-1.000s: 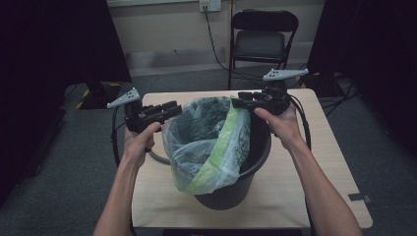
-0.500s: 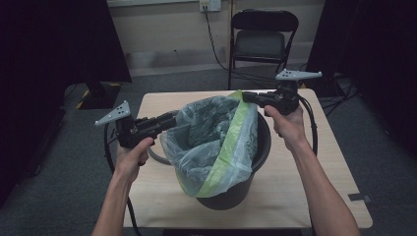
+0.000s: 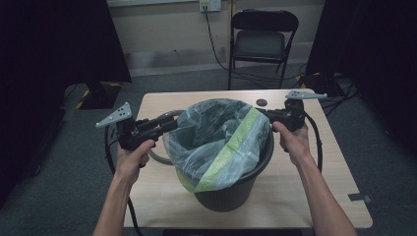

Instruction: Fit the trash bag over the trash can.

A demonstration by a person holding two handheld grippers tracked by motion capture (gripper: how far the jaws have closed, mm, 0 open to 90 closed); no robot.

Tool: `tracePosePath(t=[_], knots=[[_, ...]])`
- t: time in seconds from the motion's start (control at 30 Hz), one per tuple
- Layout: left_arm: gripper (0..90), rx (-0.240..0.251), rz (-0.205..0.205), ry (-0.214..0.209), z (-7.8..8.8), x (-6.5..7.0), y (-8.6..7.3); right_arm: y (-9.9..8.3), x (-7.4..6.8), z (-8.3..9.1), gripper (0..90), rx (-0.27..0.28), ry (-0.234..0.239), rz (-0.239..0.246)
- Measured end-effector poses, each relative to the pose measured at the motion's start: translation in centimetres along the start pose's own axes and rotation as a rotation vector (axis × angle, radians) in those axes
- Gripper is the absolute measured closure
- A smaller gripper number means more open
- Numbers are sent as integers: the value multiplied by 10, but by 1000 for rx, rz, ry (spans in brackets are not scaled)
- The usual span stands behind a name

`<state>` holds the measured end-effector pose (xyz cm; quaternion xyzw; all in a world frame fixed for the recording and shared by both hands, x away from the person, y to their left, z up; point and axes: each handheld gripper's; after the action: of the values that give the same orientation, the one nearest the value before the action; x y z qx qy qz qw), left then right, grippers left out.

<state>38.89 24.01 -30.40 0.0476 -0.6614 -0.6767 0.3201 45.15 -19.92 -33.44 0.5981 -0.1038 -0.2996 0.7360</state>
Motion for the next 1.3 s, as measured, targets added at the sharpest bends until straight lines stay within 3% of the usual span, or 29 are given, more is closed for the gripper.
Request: tracePosePath(t=[0.1,0.17,0.33,0.43,0.5,0.6,0.7,0.77,0.93,1.0,1.07,1.2,1.3], knots=[[588,9,21,7,-3,-6,7,-3,1,-4,869,-14,1,1],[575,22,32,0,-6,-12,14,-1,2,-3,824,-14,-23,8],[524,18,35,-13,-28,-21,30,14,6,6,732,13,-60,14],[497,-2,34,-41,-44,-20,34,24,5,10,685,26,-75,24],[487,-32,25,-30,-53,-20,35,30,4,13,670,36,-82,31],[567,-68,18,-14,-60,-21,33,37,0,18,657,55,-80,46],[775,-71,10,-4,-56,-23,29,42,-6,21,631,61,-70,62],[891,-54,29,-18,-51,-26,28,44,-13,21,613,65,-59,79],[900,-45,19,25,-33,-19,23,50,-26,19,579,47,-55,122],[900,-30,36,48,-23,-13,18,53,-27,19,570,47,-55,122],[900,-24,13,64,-10,-6,14,55,-28,20,565,49,-52,123],[896,-18,-3,42,5,3,6,54,-31,19,555,54,-35,121],[806,20,5,29,6,0,9,53,-34,16,549,47,-21,125]])
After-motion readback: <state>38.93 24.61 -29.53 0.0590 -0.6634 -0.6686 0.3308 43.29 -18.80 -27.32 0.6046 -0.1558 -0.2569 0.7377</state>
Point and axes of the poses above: each handheld gripper's, and its own axes: z roughly backward along the jaws, y roughly out of its top, x roughly to its right, and after that the axes turned 8 degrees about z, right-handed
